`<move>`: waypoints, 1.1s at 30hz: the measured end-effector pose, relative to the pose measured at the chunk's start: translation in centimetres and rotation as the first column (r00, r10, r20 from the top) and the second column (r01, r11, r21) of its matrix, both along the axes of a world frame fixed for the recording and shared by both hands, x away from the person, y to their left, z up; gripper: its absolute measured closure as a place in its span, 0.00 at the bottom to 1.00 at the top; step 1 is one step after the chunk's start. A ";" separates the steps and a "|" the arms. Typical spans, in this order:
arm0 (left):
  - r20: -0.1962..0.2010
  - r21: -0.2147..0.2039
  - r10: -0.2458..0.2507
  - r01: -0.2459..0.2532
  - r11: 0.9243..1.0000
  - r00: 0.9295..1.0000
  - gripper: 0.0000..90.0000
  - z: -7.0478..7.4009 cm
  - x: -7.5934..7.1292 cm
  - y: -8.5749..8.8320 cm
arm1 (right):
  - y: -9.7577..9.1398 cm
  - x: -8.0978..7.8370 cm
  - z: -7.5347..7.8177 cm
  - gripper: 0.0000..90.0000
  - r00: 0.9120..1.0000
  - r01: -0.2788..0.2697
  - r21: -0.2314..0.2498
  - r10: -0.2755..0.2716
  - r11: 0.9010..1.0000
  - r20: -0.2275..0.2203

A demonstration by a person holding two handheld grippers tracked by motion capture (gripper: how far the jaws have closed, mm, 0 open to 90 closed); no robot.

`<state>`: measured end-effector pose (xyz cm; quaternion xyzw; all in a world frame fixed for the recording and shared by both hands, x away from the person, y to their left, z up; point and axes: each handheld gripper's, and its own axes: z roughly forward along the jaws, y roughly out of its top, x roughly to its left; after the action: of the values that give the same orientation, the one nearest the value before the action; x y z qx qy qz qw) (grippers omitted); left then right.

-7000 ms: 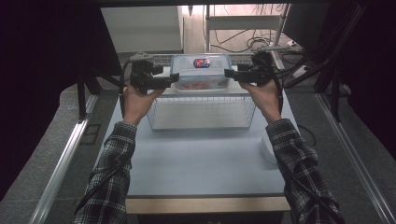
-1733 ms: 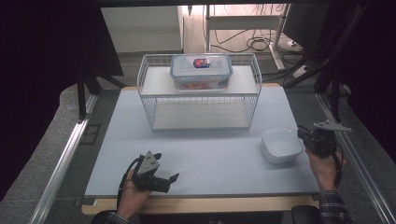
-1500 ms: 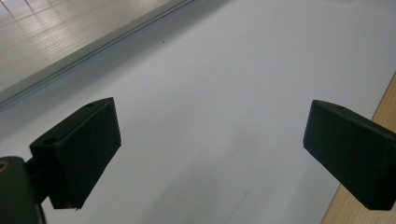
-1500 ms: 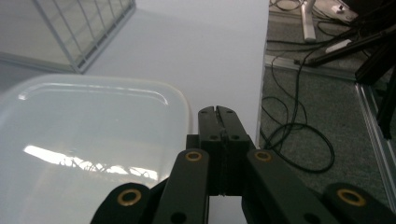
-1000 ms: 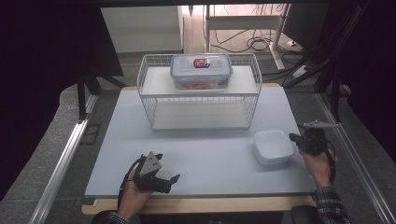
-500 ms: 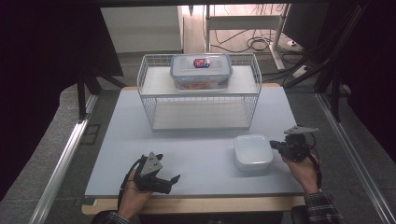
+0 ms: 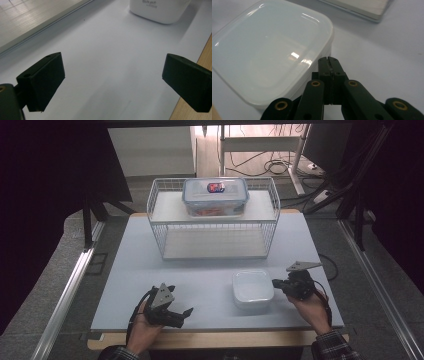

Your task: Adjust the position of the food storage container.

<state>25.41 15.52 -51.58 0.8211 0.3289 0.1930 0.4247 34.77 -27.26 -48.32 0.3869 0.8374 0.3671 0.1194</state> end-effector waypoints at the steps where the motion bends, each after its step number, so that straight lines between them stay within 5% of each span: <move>1: -0.001 0.000 0.000 0.000 1.000 1.000 0.04 0.0 0.0 0.0 | 0.3 -0.1 0.0 1.00 1.000 -0.012 0.004 0.012 1.000 -0.006; 13: -0.015 0.005 0.002 -0.002 1.000 1.000 0.05 0.0 0.1 0.0 | 4.8 -1.3 -0.4 1.00 0.991 -0.125 0.043 0.127 0.991 -0.036; 25: -0.051 -0.016 0.011 -0.011 1.000 0.999 0.06 0.2 0.2 0.2 | 8.0 -1.8 -0.6 0.97 0.980 -0.200 -0.019 0.200 0.980 0.017; 33: -0.070 -0.008 0.013 -0.014 1.000 0.997 0.08 0.6 0.1 0.6 | 6.1 -2.5 -0.2 0.64 0.982 -0.176 0.002 0.176 0.984 0.062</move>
<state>25.47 16.12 -50.94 0.8234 0.3499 0.1656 0.4149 32.24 -21.15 -48.47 0.3002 0.8628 0.3913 0.1109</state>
